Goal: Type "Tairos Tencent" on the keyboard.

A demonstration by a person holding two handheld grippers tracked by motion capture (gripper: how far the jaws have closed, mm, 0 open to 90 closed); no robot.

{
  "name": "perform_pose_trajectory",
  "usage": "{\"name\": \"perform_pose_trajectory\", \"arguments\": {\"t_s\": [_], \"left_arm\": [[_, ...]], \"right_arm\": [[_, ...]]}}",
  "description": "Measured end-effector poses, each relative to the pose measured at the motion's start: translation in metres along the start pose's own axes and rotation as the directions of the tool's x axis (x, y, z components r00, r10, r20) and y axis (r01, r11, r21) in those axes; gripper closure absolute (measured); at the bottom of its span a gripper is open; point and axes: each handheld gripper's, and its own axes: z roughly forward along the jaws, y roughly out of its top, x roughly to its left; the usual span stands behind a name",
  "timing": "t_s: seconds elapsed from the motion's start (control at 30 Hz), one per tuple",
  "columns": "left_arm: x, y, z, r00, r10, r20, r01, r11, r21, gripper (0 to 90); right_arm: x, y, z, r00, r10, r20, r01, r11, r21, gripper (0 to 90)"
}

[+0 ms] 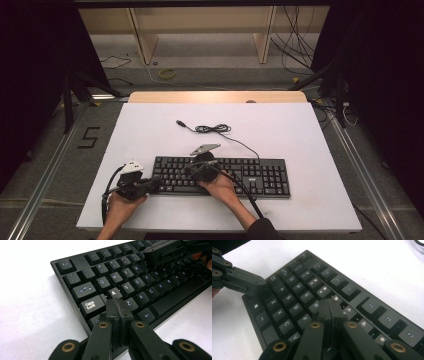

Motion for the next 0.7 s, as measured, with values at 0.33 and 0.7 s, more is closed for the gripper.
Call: {"name": "perform_pose_trajectory", "arguments": {"t_s": [0.33,0.7], "left_arm": [[-0.0004,-0.0007,0.0023,0.9999,0.006,-0.011,-0.005,0.9998,0.017,89.4],[-0.0012,0.0016,-0.0019,1.0000,0.002,-0.001,-0.002,0.9999,-0.012,89.0]], "right_arm": [[0.0024,-0.0021,0.0030,0.9997,-0.018,0.017,0.018,0.9998,0.010,90.0],[-0.0001,-0.0016,-0.0021,0.9998,0.019,-0.004,-0.019,0.9998,0.000,90.0]]}}
